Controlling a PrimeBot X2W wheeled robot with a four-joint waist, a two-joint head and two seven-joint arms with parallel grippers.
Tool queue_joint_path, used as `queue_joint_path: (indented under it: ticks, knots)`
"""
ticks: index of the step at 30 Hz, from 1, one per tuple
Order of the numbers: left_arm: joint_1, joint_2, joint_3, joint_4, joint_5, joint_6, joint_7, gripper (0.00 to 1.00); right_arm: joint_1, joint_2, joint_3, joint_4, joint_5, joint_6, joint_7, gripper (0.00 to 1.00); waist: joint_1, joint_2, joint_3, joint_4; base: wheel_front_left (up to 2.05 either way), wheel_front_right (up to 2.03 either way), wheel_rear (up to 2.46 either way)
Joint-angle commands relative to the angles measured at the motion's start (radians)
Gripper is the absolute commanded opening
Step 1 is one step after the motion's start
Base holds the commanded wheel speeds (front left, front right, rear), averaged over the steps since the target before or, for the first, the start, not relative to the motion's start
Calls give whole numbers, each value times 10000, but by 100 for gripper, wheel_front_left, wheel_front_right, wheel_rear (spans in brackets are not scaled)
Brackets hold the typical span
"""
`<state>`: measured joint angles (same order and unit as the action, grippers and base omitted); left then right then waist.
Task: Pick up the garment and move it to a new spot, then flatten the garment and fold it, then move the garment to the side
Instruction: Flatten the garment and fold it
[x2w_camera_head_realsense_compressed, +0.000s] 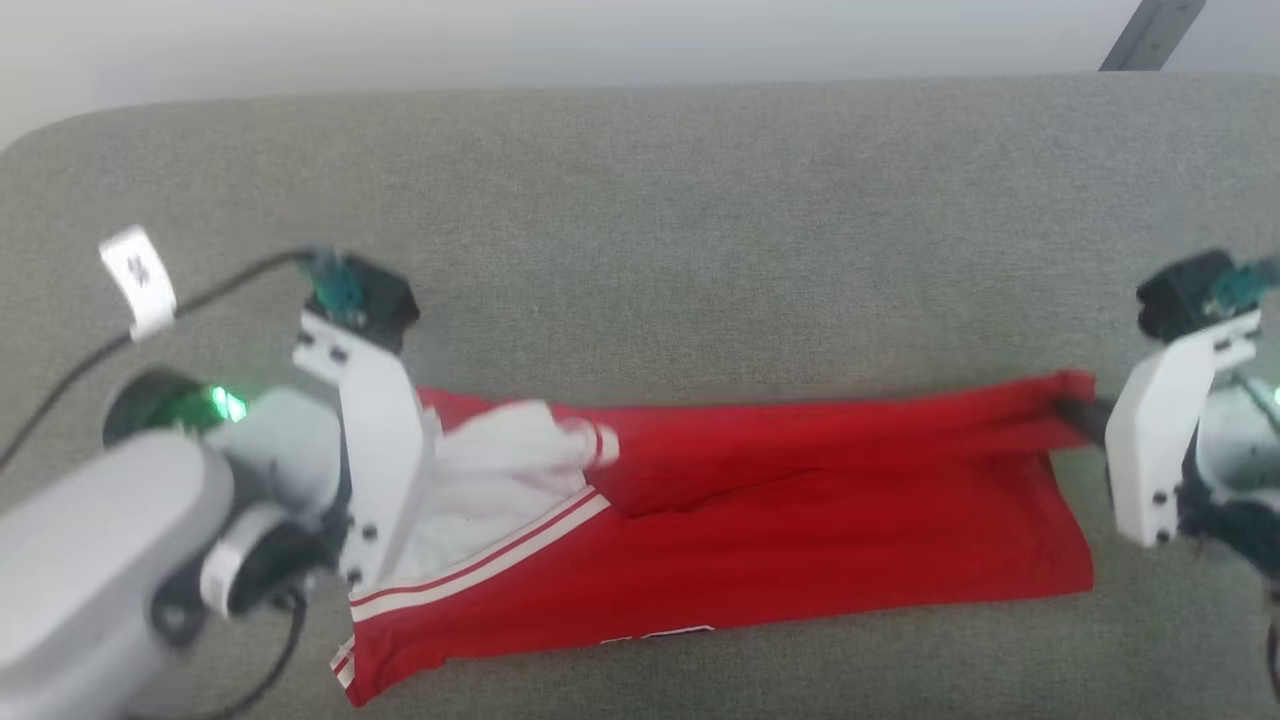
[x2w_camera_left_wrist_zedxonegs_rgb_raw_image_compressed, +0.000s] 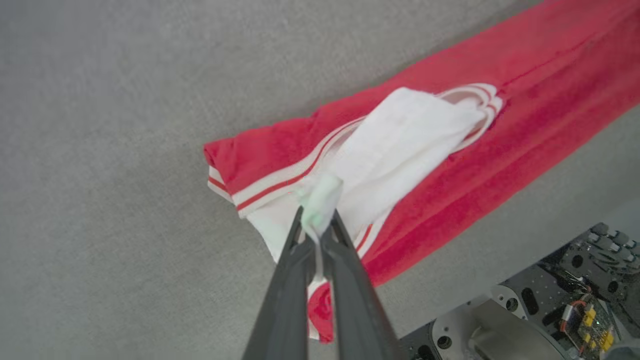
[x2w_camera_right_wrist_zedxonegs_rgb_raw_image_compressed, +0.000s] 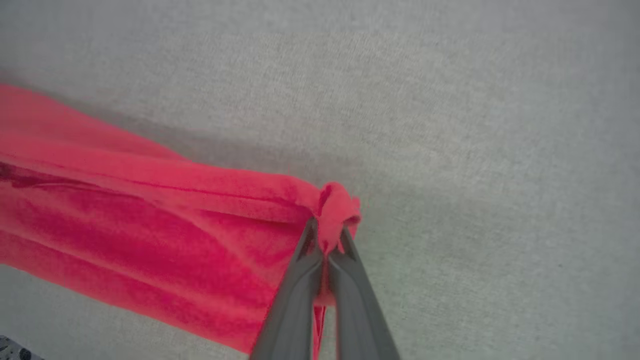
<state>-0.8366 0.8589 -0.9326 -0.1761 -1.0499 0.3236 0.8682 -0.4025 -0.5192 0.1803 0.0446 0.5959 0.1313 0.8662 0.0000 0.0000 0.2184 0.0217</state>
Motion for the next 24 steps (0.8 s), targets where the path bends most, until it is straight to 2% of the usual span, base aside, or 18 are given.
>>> queue_joint_path:
  ticks: [1,5,7,9,10,11,12,13,14,19,24]
  knots:
    - [207,76,3,-140,-16,132,-90,0,195,131,-96,-49,-17,-11,61,0,0,0,6,8,0,0,0]
    - [1093,189,-196,-528,-204,489,-333,0,931,561,-496,-37,-191,-11,230,0,0,0,12,32,0,0,0]
    - [1448,43,-244,-268,-367,516,-543,0,1147,774,-533,154,-207,-11,299,0,0,0,1,48,0,0,0]
    - [1660,-163,-288,103,-481,360,-777,0,1131,911,-472,329,-275,-11,168,0,0,0,-8,51,0,0,0]
    - [1769,-425,-240,577,-468,100,-1136,12,1035,1090,-415,644,-289,-11,22,0,0,0,-27,60,0,0,0]
    - [1798,-520,-256,880,-461,-39,-1295,26,934,1121,-368,790,-326,-11,-55,10,0,0,-46,62,0,0,0]
    - [1861,-670,-232,1185,-542,-130,-1440,45,854,1162,-324,912,-364,-11,-123,40,0,0,-93,64,0,0,0]
    - [1884,-789,-258,1467,-553,-246,-1541,76,794,1184,-267,1044,-367,-11,-196,70,0,0,-136,72,0,0,0]
    - [1895,-903,-274,1689,-558,-363,-1632,100,738,1179,-167,1127,-372,-10,-267,98,0,0,-177,75,0,0,0]
    - [2090,-1140,-132,2374,-804,-656,-2077,100,651,1038,79,1248,-22,-8,-345,100,0,0,-560,82,0,0,0]
    - [2439,-913,145,2137,-767,-755,-2865,100,861,849,-85,979,342,-8,-187,100,0,0,-958,95,0,0,0]
